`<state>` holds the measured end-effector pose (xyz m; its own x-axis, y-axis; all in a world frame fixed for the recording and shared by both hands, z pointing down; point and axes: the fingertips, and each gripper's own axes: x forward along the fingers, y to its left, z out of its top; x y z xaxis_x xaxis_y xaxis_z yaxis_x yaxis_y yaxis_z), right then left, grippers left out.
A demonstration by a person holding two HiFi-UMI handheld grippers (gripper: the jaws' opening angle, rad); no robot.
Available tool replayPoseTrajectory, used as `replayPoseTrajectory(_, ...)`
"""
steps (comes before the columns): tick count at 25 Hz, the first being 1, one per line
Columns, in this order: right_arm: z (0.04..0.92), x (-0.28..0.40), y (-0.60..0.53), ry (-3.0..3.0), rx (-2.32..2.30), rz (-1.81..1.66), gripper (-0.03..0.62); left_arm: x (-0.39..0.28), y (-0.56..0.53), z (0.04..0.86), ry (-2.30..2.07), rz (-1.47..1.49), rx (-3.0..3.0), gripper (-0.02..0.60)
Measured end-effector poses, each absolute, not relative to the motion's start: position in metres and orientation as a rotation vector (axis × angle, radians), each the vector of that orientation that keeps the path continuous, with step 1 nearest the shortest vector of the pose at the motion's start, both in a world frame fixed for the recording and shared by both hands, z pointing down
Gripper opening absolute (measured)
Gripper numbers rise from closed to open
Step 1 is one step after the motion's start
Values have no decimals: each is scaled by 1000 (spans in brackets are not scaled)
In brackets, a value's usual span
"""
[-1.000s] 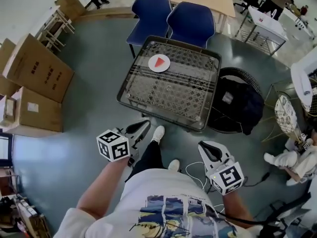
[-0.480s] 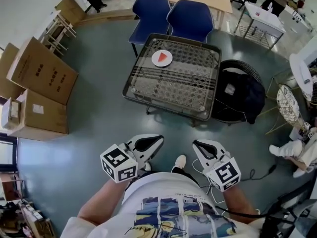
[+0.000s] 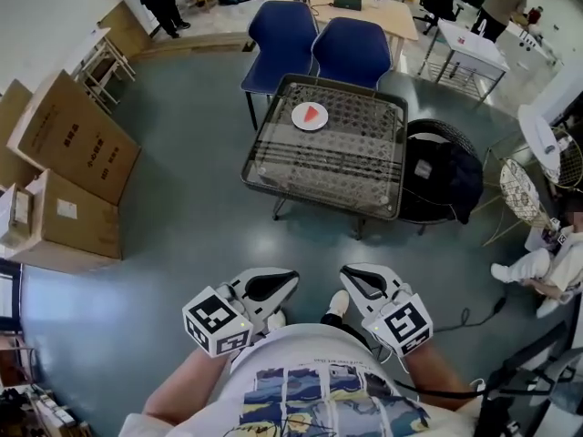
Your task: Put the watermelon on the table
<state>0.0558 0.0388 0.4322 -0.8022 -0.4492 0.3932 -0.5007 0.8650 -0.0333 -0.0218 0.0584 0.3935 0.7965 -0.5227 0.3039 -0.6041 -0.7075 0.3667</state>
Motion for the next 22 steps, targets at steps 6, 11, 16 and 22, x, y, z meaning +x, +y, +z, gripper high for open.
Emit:
replayPoseTrajectory(6, 416, 7, 87, -2629, 696, 151, 19, -65, 97, 388, -793, 240, 2566, 9)
replayPoseTrajectory(11, 414, -20, 122, -2619, 736, 142, 18, -87, 125, 387, -726, 232, 2592, 9)
replayPoseTrajectory(16, 414, -35, 144, -2614, 766, 145, 18, -102, 144, 386, -695, 224, 2604, 9)
replayPoseTrajectory(22, 408, -46, 157, -2615, 778, 123, 18, -110, 160, 382, -677, 202, 2600, 9)
